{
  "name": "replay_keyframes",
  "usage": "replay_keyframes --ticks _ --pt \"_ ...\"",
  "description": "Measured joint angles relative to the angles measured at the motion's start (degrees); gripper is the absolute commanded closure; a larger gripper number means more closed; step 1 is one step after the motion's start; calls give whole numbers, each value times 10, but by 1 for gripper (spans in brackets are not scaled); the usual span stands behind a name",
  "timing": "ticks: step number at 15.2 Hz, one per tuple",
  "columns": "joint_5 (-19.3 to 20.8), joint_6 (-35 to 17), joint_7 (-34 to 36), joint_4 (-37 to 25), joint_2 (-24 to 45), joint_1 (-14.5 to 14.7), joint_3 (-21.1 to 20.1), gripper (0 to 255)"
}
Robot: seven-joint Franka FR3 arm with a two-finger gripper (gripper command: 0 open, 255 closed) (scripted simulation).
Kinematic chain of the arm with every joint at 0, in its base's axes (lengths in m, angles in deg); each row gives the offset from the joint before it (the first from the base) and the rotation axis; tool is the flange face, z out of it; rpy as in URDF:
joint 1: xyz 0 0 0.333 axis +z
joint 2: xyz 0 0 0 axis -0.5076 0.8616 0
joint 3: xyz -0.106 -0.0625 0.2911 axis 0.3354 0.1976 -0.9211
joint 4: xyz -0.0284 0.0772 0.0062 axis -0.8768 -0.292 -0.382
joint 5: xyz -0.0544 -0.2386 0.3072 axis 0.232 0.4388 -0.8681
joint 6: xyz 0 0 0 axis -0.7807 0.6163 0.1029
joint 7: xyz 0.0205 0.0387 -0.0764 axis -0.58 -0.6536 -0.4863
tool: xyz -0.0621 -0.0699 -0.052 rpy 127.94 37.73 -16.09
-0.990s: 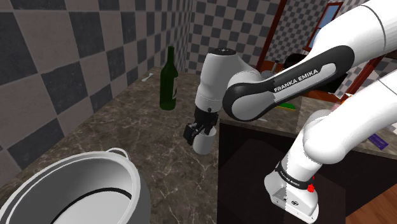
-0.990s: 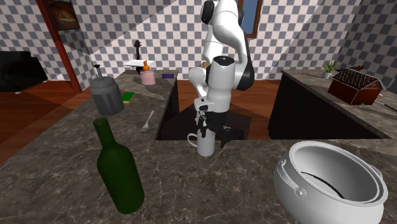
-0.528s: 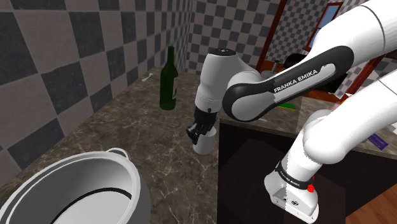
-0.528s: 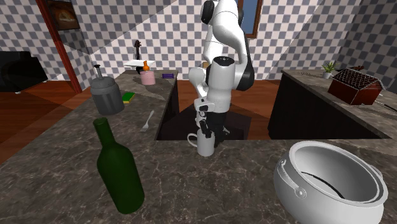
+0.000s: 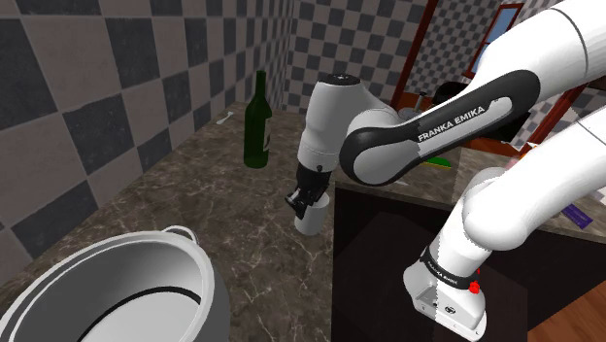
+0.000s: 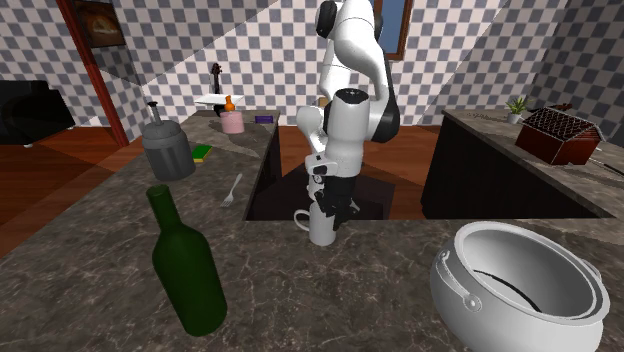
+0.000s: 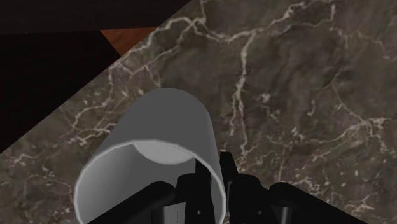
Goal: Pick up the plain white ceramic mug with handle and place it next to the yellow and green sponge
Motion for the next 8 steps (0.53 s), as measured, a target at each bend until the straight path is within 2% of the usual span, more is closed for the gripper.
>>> replay_keyframes --ticks 8 --pt "-7 65 -11 -28 -39 8 17 255"
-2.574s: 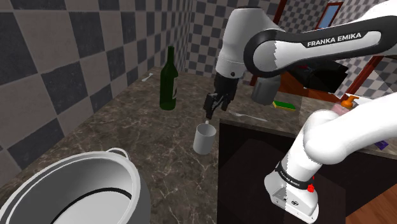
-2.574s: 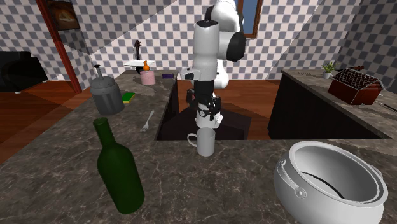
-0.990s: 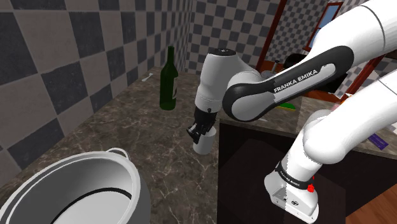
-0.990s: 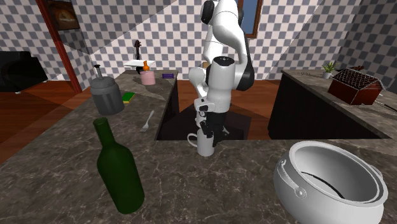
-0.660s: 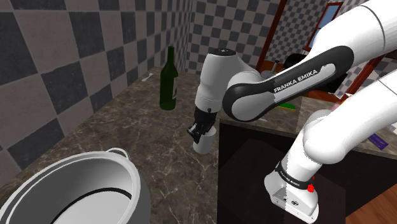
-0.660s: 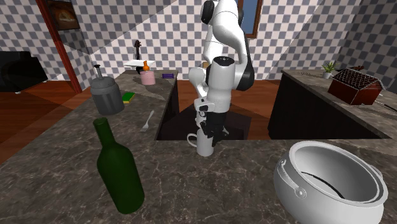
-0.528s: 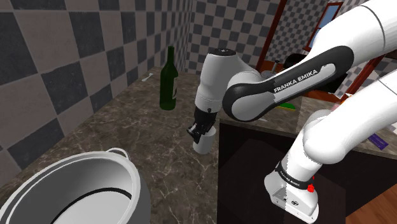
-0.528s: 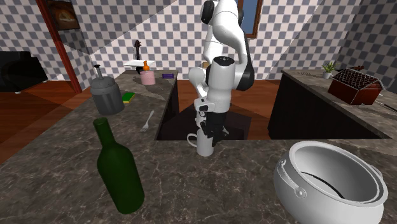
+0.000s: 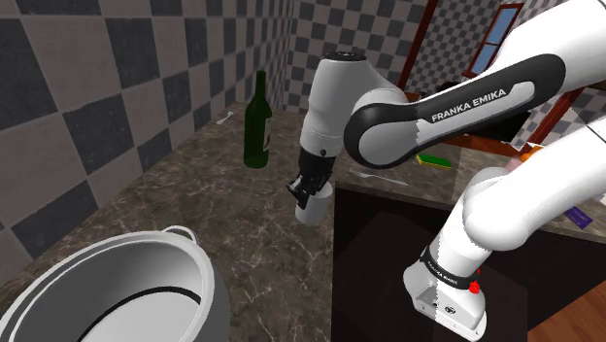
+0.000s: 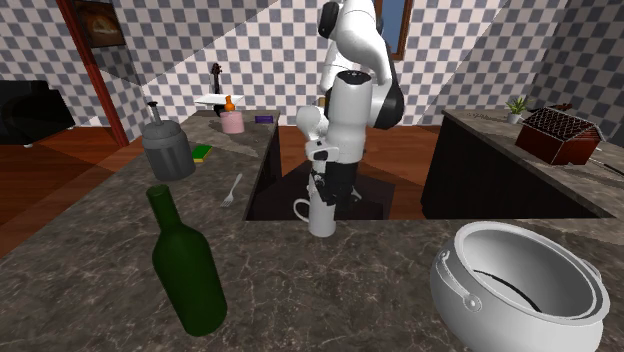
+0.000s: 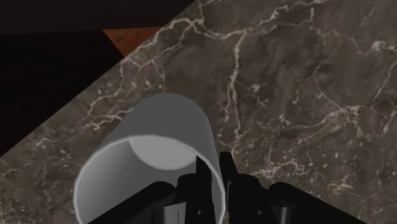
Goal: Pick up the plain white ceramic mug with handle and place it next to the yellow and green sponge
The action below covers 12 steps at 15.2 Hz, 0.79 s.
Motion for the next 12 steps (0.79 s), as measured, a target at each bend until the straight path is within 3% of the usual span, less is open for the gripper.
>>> replay_keyframes --ticks 12 --pt "2 107 -15 -60 -48 3 29 255"
